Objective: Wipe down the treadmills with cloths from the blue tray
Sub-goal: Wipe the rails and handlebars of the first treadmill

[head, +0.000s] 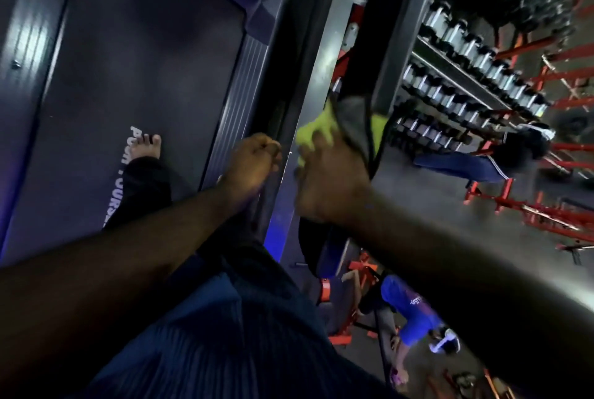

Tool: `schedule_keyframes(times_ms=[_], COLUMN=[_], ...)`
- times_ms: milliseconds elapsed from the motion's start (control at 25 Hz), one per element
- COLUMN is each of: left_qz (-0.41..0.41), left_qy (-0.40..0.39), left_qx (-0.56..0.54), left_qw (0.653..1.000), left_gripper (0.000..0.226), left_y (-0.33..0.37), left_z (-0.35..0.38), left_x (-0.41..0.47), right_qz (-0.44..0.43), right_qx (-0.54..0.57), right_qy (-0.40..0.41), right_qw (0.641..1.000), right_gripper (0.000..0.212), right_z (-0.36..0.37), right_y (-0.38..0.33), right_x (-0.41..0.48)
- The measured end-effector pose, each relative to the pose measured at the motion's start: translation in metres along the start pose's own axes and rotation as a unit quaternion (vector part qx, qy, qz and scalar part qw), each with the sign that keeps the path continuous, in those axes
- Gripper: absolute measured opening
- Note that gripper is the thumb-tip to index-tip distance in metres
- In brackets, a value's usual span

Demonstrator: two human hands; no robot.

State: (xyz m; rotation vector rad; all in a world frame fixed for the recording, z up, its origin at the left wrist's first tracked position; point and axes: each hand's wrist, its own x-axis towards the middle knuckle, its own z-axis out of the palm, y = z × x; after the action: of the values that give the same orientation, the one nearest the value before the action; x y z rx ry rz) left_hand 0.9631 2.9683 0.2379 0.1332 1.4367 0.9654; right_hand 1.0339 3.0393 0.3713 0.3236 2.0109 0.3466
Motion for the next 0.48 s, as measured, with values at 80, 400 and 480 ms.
schedule_keyframes(times_ms=[80, 400, 480], left_qz=[0.006, 0.063, 0.063], left_qy=[-0.001, 0.055, 0.080], left_qx=[-0.007, 0.001, 0.021], left_qw=[1.000, 0.996, 0.995], left_gripper=[0.028, 0.037, 0.038], left_y=[0.003, -0.009, -0.006], left_z=[-0.001, -0.007, -0.012], left_x=[0.000, -0.035, -0.055], right_qz=[-0.129, 0.094, 0.051], right_qx=[-0.005, 0.012, 0.096], right_qy=[-0.010, 0.028, 0.030], right_qw=[0.992, 0.995, 0.994], right_gripper=[0.051, 0.063, 0.054], right_z=[0.024, 0.023, 0.031], right_y=[-0.040, 0.024, -0.031], right_x=[-0.038, 0.007, -0.022])
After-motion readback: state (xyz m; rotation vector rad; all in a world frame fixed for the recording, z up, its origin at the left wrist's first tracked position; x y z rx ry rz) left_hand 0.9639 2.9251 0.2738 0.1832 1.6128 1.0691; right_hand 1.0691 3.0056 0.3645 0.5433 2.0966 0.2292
